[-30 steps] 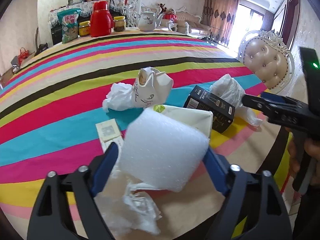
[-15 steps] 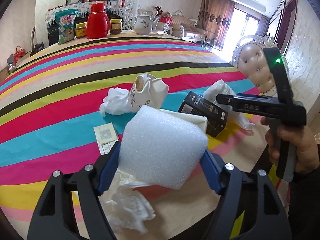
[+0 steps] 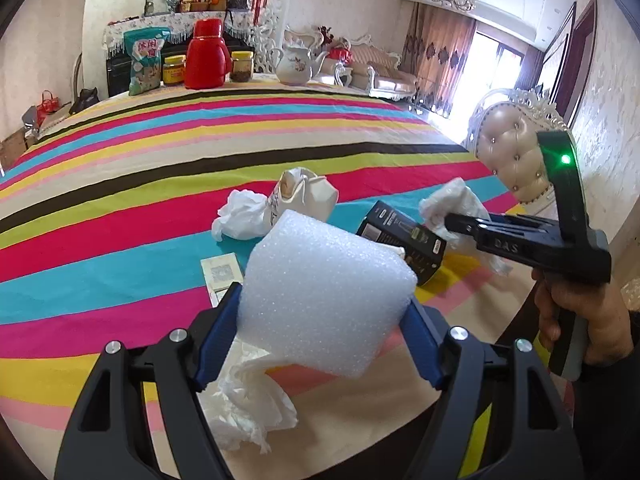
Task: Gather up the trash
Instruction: 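Grasp the white foam block with the left tool while the right tool grasps the clear plastic bag, then carry the foam block and plastic bag over the pink wastebasket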
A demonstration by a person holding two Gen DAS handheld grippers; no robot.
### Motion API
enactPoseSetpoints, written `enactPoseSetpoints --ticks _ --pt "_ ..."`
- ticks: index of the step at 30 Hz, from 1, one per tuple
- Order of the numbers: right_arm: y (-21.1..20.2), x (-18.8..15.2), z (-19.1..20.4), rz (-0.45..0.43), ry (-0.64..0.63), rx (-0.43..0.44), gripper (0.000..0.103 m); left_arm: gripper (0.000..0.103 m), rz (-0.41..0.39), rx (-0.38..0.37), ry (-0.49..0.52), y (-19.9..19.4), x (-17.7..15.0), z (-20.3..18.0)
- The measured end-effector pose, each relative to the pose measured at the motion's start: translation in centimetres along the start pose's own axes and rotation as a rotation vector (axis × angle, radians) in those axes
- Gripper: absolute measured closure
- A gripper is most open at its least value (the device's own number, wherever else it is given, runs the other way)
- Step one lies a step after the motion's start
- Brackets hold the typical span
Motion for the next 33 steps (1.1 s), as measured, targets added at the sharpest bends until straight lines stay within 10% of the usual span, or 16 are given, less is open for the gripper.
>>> enactPoseSetpoints --ticks 33 --pt "-17.8 -11.1 -5.7 -0.186 0.098 -0.159 0.064 0.031 -0.096 -0.129 0.098 -5.9 -3.1 -11.9"
Point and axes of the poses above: each gripper's, at about its wrist camera, not at the fingertips, and y roughly the way its jaws point, z to its left, x to its top, the point moved 7 cm from there along y, roughly the way its jaws point, and after that the axes turned 5 degrees about -y, right-handed, at the moved point
